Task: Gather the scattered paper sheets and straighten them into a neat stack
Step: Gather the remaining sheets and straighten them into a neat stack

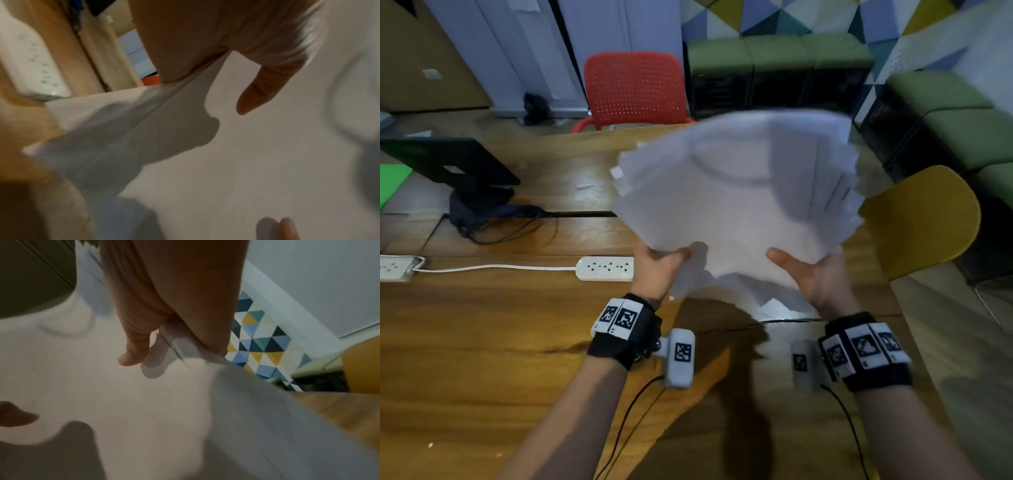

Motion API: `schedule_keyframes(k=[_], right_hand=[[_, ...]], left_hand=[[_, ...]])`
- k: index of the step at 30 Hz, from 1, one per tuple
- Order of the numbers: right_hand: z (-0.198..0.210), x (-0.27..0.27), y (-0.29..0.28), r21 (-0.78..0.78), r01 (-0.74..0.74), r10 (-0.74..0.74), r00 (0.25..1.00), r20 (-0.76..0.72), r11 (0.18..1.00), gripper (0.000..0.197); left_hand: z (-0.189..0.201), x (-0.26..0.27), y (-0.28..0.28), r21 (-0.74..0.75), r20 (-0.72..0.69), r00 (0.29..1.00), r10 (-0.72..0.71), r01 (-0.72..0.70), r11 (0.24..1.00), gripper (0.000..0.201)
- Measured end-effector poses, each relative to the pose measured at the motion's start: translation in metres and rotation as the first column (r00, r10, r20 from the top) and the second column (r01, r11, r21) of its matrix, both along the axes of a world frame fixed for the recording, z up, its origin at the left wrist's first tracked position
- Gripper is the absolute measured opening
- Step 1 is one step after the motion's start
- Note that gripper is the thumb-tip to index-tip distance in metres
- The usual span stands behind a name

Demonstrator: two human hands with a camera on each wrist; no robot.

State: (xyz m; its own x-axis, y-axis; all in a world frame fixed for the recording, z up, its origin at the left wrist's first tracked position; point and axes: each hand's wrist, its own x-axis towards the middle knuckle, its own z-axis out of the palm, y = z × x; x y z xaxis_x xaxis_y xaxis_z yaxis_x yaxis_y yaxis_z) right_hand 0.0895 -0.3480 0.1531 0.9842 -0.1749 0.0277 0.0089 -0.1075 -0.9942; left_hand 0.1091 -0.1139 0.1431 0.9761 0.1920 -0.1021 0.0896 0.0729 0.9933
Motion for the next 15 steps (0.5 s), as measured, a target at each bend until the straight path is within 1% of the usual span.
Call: schedule_keyframes(k=[1,3,5,8,10,11,13,15], right_hand=[[-0.010,-0.002,0.000,0.001,0.005,-0.005,1.000,-0.024,1.000,0.036],[-0.032,-0.005,0.001,0.028,0.015,-0.013,0.998,-0.068,1.000,0.050],[-0.047,-0.004,0.005,0.067,0.043,-0.035,0.992,-0.123,0.997,0.057],[-0.043,0.001,0.008,0.126,0.056,-0.039,0.990,-0.138,0.990,0.053],[-0.027,0.000,0.007,0.117,0.041,-0.029,0.994,-0.104,0.992,0.039],[-0.019,-0.001,0.006,0.109,0.016,-0.008,0.997,-0.077,0.994,0.035],[-0.007,-0.003,0.005,0.099,-0.059,0.062,0.998,-0.029,0.993,0.033],[-0.006,-0.001,0.005,0.078,-0.126,0.128,0.991,-0.033,0.989,0.036]], left_hand=[[-0.006,-0.001,-0.001,-0.005,-0.029,0.999,0.016,-0.016,1.000,0.047],[-0.018,-0.005,-0.005,0.043,-0.076,0.997,0.021,-0.018,0.999,0.037],[-0.023,-0.008,-0.009,0.094,-0.083,0.996,0.014,-0.006,0.996,0.039],[-0.014,-0.005,-0.007,0.061,-0.060,0.998,0.021,-0.017,0.998,0.038],[-0.007,-0.002,-0.001,0.027,-0.027,0.999,0.038,-0.038,0.999,0.043],[-0.002,-0.001,0.002,0.018,-0.006,0.998,0.057,-0.057,0.998,0.045],[0.007,-0.001,0.006,-0.011,0.071,0.994,0.086,-0.085,0.996,0.040],[0.013,0.000,0.005,-0.001,0.161,0.984,0.074,-0.075,0.997,0.042]])
